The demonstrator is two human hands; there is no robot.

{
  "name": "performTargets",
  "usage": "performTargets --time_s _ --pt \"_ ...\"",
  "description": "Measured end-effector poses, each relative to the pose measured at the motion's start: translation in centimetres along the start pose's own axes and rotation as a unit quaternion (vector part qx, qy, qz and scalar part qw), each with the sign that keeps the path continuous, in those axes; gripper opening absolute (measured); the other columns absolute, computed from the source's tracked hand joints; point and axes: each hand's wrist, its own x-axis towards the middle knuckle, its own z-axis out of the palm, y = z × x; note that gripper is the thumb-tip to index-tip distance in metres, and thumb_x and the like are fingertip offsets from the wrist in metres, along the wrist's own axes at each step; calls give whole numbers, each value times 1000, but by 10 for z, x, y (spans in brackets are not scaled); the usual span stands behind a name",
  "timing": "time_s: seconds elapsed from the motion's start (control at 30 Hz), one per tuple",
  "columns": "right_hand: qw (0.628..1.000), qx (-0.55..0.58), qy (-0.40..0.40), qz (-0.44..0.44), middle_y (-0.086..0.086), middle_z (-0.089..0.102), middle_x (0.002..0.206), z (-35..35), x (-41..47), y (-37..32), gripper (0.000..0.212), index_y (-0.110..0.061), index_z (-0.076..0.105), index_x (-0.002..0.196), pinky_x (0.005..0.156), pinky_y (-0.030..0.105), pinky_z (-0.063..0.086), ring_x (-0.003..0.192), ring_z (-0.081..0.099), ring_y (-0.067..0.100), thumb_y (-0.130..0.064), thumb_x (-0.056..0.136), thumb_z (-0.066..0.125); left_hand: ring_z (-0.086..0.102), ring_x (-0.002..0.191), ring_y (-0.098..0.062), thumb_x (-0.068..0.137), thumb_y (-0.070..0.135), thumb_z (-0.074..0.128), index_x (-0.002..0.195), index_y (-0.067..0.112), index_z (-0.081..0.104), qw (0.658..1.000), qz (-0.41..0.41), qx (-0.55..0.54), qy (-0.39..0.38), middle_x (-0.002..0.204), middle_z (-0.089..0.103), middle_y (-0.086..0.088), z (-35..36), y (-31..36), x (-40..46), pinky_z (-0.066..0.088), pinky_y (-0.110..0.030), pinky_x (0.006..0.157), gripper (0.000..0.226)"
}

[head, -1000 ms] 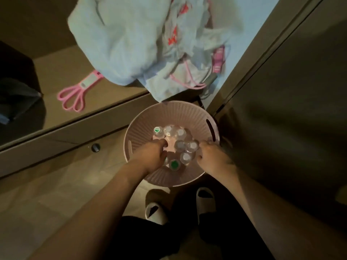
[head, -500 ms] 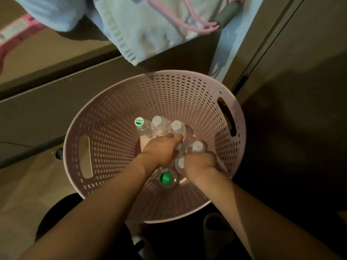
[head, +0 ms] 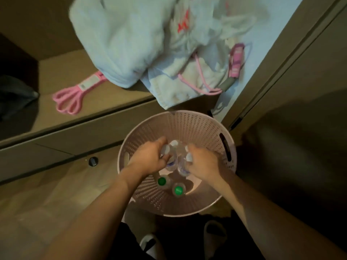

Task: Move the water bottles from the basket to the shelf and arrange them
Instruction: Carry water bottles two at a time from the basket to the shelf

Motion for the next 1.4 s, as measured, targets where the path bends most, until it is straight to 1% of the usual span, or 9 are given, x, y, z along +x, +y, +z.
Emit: performTargets --time_s 0.17,0.3,0.43,0.57,0.73,0.87,1.13,1.3,1.4 --pt "999 14 17 -50 3 61 109 -157 -56 -76 37 -23 46 126 73 33 46 101 61 25 -32 93 58 63 81 -31 86 36 64 95 23 47 993 11 -38 108 82 62 -2 -159 57 -76 35 -31 60 23" --pt "996 -12 57 -73 9 64 90 -287 -114 -144 27 -20 39 97 62 34 40 85 62 34 -37 88 58 64 83 -34 85 36 64 106 19 56 983 16 -67 168 90 68 -10 -294 99 -145 48 -36 63 29" --pt "995 14 54 -87 2 60 81 -404 -168 -206 30 -21 44 91 63 37 46 76 58 27 -40 80 64 64 80 -23 80 38 70 101 23 62 972 -12 -108 208 88 69 0 -416 134 -219 54 -39 69 26" --pt "991 -4 71 -116 -1 59 83 -470 -199 -256 31 -22 46 91 63 37 48 75 56 22 -46 80 63 65 78 -17 76 38 72 95 23 63 942 -58 -167 284 87 68 5 -481 145 -281 58 -42 70 26" --pt "969 -67 120 -208 2 62 88 -484 -222 -313 31 -20 51 98 67 35 47 81 57 25 -47 83 58 66 75 -11 76 34 74 89 23 61 893 -136 -208 374 81 67 7 -494 142 -346 61 -41 69 21" --pt "946 -91 114 -291 1 61 86 -473 -233 -364 29 -24 47 93 60 30 37 76 55 24 -47 80 60 65 73 -12 74 39 74 83 25 61 843 -195 -220 450 77 66 6 -495 126 -407 60 -44 67 21" --pt "895 -109 44 -430 -3 60 85 -422 -264 -531 29 -28 49 93 62 30 42 75 58 20 -50 78 61 62 70 -8 77 39 74 86 18 64 742 -287 -194 574 76 64 8 -509 56 -556 50 -26 59 24" --pt "862 -65 -36 -502 -10 60 83 -360 -289 -662 30 -32 53 91 55 24 40 74 56 7 -52 71 62 63 75 -6 75 44 70 88 22 65 692 -352 -170 606 78 64 11 -520 -26 -653 59 -34 65 25" --pt "841 -51 -72 -533 -11 62 82 -318 -308 -743 37 -31 54 85 59 29 49 75 59 10 -58 60 56 62 73 -4 74 42 72 86 26 64 666 -382 -159 621 76 63 14 -528 -80 -714 59 -33 63 21"
